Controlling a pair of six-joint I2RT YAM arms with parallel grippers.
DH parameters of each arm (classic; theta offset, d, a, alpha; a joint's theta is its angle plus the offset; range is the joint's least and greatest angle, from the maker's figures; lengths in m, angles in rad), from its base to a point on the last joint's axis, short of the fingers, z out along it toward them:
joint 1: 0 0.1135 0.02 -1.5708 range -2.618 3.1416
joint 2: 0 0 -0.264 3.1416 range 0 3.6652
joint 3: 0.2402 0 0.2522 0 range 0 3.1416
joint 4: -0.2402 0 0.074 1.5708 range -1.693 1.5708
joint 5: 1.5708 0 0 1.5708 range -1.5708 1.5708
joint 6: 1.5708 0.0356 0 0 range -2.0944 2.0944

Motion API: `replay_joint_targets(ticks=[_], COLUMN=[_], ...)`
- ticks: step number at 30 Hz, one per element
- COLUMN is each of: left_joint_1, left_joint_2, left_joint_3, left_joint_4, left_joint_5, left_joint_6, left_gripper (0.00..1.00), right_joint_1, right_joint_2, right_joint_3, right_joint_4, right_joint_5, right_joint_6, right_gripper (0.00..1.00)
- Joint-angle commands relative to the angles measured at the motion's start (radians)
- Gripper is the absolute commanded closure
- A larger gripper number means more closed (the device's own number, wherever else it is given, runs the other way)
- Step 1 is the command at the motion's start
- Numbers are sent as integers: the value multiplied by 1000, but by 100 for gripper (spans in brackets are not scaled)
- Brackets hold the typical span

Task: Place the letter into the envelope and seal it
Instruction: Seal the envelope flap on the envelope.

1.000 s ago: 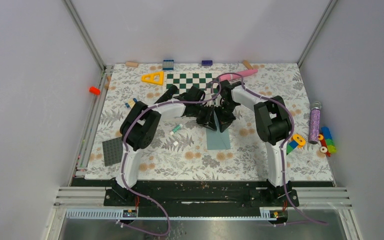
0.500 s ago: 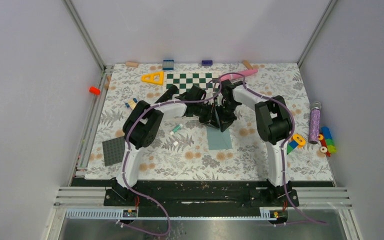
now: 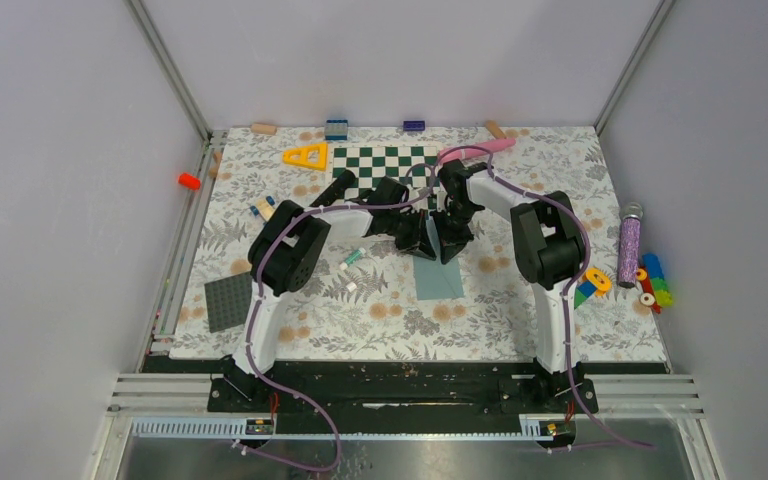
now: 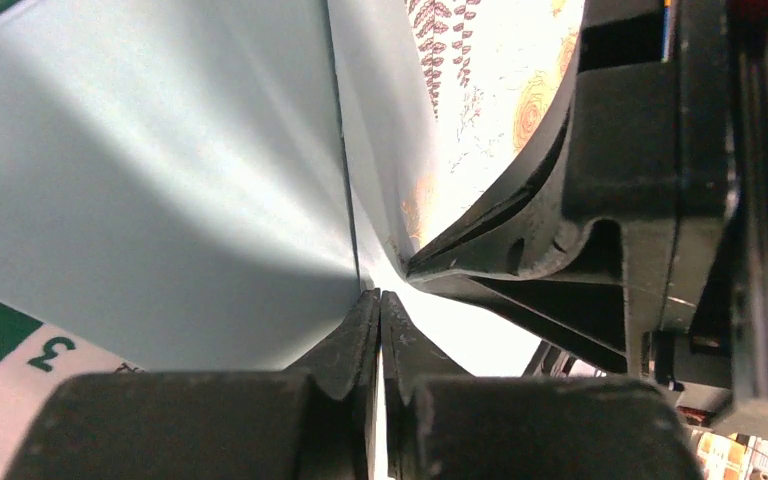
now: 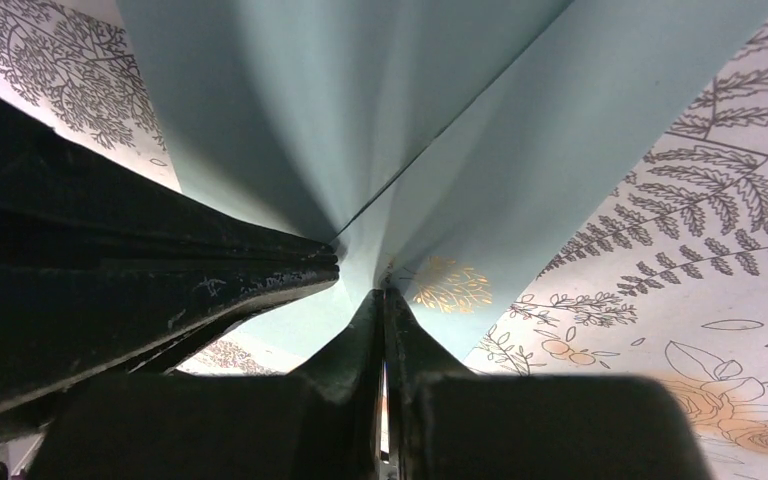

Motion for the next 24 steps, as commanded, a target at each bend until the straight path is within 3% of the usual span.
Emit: replay_joint_targets(ticks=[1, 24], left_joint_1=[-13, -34], left_joint_2=[16, 72], left_joint_3=[-11, 92], left_joint_4=[-39, -145], left_joint_5=[-70, -118], left_joint_6=[-19, -75], left_gripper=[100, 100], right_joint_1=[26, 26], right_joint_2=[-12, -5], right_joint_3=[-31, -27], right_joint_4=[76, 96], right_joint_5=[-13, -87], right_joint_6=[-4, 40], right_gripper=[100, 100])
